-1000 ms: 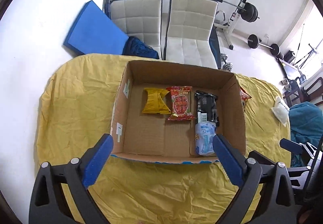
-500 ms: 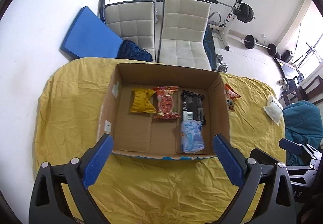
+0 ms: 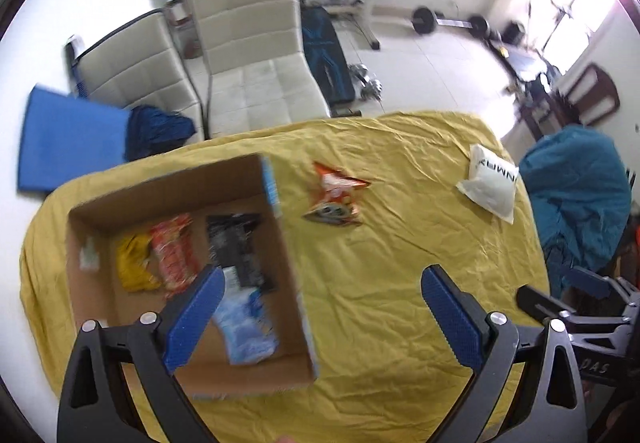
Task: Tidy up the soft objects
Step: 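Grasp the orange chip bag with the left tool while the right tool grasps the white pouch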
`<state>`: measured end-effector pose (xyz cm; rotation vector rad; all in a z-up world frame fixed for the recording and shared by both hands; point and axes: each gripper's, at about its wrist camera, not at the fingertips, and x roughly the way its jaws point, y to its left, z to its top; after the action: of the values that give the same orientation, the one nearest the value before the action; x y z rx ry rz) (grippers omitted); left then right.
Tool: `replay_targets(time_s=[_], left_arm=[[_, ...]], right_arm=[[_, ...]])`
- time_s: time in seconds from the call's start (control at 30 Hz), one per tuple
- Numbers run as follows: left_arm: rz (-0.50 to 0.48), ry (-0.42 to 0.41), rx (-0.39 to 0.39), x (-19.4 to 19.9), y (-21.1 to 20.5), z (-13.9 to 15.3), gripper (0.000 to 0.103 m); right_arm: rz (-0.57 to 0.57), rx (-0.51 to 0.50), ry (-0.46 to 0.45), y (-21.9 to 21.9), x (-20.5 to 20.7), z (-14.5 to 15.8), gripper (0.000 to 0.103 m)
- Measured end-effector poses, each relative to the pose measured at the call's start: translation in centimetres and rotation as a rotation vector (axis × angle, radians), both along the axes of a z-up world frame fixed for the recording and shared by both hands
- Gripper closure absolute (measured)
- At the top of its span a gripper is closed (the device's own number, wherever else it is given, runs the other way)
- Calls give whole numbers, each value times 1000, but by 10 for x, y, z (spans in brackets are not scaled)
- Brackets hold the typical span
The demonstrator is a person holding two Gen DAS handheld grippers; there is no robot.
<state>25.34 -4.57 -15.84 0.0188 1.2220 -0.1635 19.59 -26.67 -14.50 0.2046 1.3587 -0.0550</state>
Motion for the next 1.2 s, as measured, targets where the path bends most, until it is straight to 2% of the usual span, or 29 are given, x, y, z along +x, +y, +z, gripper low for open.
replay_targets(time_s=[0.1, 0.2, 0.37, 0.5, 0.7, 0.73, 0.8, 0.87, 0.93, 1.03, 1.13, 1.17, 1.2], left_arm=[[-69, 58, 86, 48, -42, -28, 2], [-112, 120, 152, 90, -67, -60, 2], [-175, 242, 212, 137, -90, -116, 2], [-182, 347, 251, 158, -96, -159, 6], [-201, 419, 330, 174, -105, -202, 6], [-198, 429, 330, 175, -106, -206, 6], [-188, 450, 325, 178, -105, -215, 14], [-182, 473, 305, 181, -104, -222, 32], [-163, 498, 280, 181, -102, -227, 37], [-116, 527, 218, 180, -96, -231, 40], [-30, 539, 115, 178, -83, -231, 41], [5, 546, 74, 177, -78, -231, 41], [26, 552, 45, 175, -75, -231, 41]], right_arm=[[-64, -3, 29, -49, 20, -20, 0], [-116, 1, 72, -93, 40, -47, 0], [-190, 50, 136, -149, 75, -95, 0], [-206, 80, 176, -162, 99, -125, 0], [-212, 65, 224, -166, 132, -158, 0], [-222, 70, 231, -167, 136, -162, 0], [-238, 91, 241, -169, 144, -171, 0], [-262, 120, 251, -171, 153, -180, 0], [-292, 144, 258, -173, 160, -187, 0], [-341, 156, 277, -177, 172, -199, 0], [-387, 177, 304, -183, 181, -213, 0], [-408, 192, 320, -185, 183, -219, 1], [-410, 191, 331, -186, 185, -222, 7]])
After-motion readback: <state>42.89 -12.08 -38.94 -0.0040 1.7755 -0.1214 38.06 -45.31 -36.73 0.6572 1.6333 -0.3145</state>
